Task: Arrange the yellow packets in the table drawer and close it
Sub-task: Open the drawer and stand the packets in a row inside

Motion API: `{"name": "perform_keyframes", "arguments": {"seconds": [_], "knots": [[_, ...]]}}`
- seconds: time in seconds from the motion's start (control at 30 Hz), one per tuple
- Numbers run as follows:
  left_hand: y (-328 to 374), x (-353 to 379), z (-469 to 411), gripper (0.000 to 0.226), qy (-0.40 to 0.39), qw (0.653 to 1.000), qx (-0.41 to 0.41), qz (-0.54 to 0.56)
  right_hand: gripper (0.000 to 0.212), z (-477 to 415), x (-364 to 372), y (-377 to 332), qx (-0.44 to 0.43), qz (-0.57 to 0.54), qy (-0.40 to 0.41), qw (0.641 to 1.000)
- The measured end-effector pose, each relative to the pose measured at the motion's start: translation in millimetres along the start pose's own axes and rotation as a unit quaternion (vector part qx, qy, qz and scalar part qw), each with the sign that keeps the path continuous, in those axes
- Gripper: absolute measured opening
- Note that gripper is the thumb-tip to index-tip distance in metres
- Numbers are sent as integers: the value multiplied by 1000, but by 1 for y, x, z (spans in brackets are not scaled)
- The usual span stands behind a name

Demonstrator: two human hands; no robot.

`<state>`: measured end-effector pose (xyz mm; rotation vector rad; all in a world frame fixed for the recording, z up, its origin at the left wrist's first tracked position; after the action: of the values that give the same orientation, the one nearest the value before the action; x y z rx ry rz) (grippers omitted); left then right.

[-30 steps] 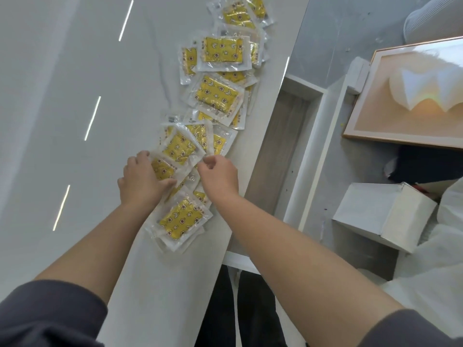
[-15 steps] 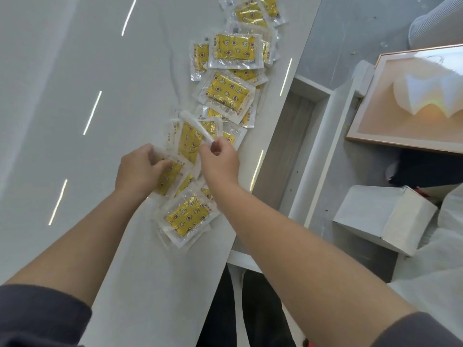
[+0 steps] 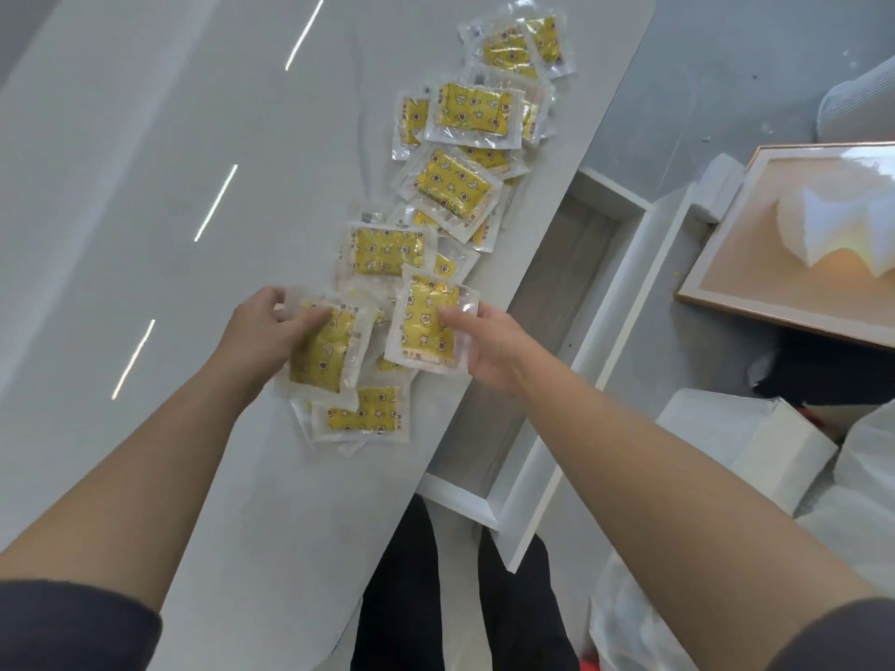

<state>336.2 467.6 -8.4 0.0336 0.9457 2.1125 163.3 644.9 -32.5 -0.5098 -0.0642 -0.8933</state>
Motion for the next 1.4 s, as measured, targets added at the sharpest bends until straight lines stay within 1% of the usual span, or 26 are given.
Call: {"name": "perform_keyframes", "arguments": {"seconds": [0.03,0.07,0.1,0.13,0.17,0.2,0.27,0.3,0.33,0.53,0.63,0.7,0.73,0.77,0.8,0.83,0.9,0.93,1.0,1.03,1.07,1.1,1.13,1.2,1.3,1.4], "knots": [[-16,3,7,52,-13,999,-31,4,17,3,0,7,13,19,-6,1000],[-30,8,15,45,-32,998,-46,-24,17,6,-1,12,20,33,-10,999],[-40,16,23,33,-57,994,-40,-84,20,8,-2,16,27,42,-16,999],[-47,26,29,20,-79,985,-16,-153,25,9,-4,20,35,51,-24,998],[-49,36,34,12,-98,972,28,-210,31,10,-5,23,44,62,-32,997],[-47,48,39,9,-111,954,86,-263,34,10,-8,25,53,70,-36,995],[-35,66,48,13,-96,890,225,-383,36,11,-14,26,63,70,-40,995],[-31,73,49,13,-80,861,271,-424,37,10,-18,25,61,64,-40,995],[-30,78,50,12,-66,842,296,-446,38,10,-21,24,55,59,-39,996],[-30,92,52,17,-28,800,318,-508,40,7,-33,30,49,63,-34,996],[-30,93,53,26,-28,786,324,-526,36,7,-31,29,44,74,-36,996],[-34,90,52,34,-36,776,319,-543,32,8,-30,25,29,119,-25,992],[-37,86,52,38,-47,776,317,-544,28,8,-29,22,15,180,-13,984],[-39,81,53,40,-59,778,319,-538,21,10,-26,17,-4,266,-1,964],[-40,74,53,40,-69,785,322,-525,18,11,-21,12,-25,364,9,931],[-40,65,53,38,-74,797,323,-505,19,11,-11,7,-47,458,11,887],[-42,40,48,32,-82,836,299,-453,26,6,19,4,-83,620,-8,780],[-45,27,45,29,-85,851,277,-438,23,3,39,5,-106,686,-27,719],[-51,4,37,25,-83,861,246,-438,9,-2,83,11,-163,785,-71,593],[-54,-5,34,24,-85,863,233,-440,7,-5,104,16,-188,813,-90,543],[-60,-14,29,25,-91,867,215,-440,5,-9,122,24,-204,832,-109,504],[-67,-21,26,26,-97,872,193,-439,7,-12,139,33,-219,845,-126,472],[-76,-28,22,28,-102,878,166,-437,8,-15,153,44,-225,856,-142,444],[-96,-42,14,32,-100,897,114,-416,9,-18,174,62,-235,869,-153,408],[-123,-60,8,29,-75,920,54,-381,21,-26,189,75,-251,877,-127,391],[-142,-66,5,27,-52,931,27,-361,26,-32,194,84,-250,878,-105,393]]}}
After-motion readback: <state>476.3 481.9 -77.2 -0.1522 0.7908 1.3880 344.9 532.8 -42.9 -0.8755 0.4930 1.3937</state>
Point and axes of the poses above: each hand's wrist, its own z-axis away from the middle knuckle, its own x-axis out of the palm, y = z × x, the point moved 10 cm from there along -z, towards the middle knuckle, and after that the axes turned 5 degrees about z, right-handed, at the moved point
